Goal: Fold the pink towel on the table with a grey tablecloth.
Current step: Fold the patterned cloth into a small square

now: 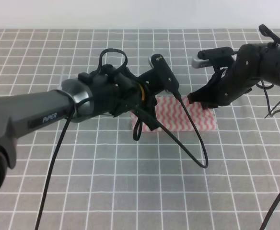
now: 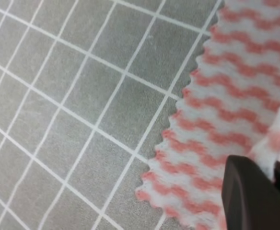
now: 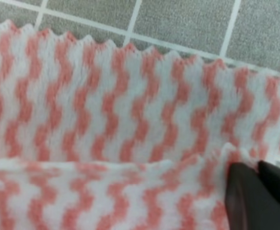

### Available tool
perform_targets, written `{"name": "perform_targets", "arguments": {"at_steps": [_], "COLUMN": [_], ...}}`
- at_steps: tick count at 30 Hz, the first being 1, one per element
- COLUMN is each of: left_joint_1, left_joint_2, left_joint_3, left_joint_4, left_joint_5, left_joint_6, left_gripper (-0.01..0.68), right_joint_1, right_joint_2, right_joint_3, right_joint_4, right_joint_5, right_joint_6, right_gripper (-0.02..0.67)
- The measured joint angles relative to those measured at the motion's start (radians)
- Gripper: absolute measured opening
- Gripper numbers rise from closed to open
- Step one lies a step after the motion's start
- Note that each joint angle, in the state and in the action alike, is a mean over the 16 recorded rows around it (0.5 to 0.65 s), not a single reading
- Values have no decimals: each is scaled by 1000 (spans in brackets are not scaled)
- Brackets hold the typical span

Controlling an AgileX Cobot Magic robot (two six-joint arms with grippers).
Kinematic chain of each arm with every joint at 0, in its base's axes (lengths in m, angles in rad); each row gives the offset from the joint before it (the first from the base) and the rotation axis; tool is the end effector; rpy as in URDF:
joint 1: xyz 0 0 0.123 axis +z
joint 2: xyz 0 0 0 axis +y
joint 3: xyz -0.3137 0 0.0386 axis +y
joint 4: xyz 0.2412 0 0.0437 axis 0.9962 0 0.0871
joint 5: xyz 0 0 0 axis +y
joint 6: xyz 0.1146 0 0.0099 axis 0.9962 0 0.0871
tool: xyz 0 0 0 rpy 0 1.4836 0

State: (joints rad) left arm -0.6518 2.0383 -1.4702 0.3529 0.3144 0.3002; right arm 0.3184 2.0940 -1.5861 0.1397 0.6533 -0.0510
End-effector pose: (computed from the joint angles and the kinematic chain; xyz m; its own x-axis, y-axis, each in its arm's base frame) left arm 0.3923 -0.2839 0.2124 -0.1253 0.8396 -0.5285 0.7677 0.4195 0.4844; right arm 0.4501 0.1586 0.1958 -0.8524 -0.2178 -0.4754 -0.2998 0.9484 0.1030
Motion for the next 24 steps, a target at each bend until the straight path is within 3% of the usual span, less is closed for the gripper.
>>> {"name": "perform_targets", "arguments": {"at_steps": [24], "left_joint_1": [33], "left_joint_2": [66], "left_joint_3": [-45], "left_joint_4": [6], "left_joint_5": [-42], "left_joint_6": [-3], "left_gripper": [-1], "right_joint_1": [0], "right_joint_2": [1], "right_joint_3": [0], "right_joint_4": [1], "right_joint_5": [-65], "right_joint_6": [1], "right_gripper": [-15]}}
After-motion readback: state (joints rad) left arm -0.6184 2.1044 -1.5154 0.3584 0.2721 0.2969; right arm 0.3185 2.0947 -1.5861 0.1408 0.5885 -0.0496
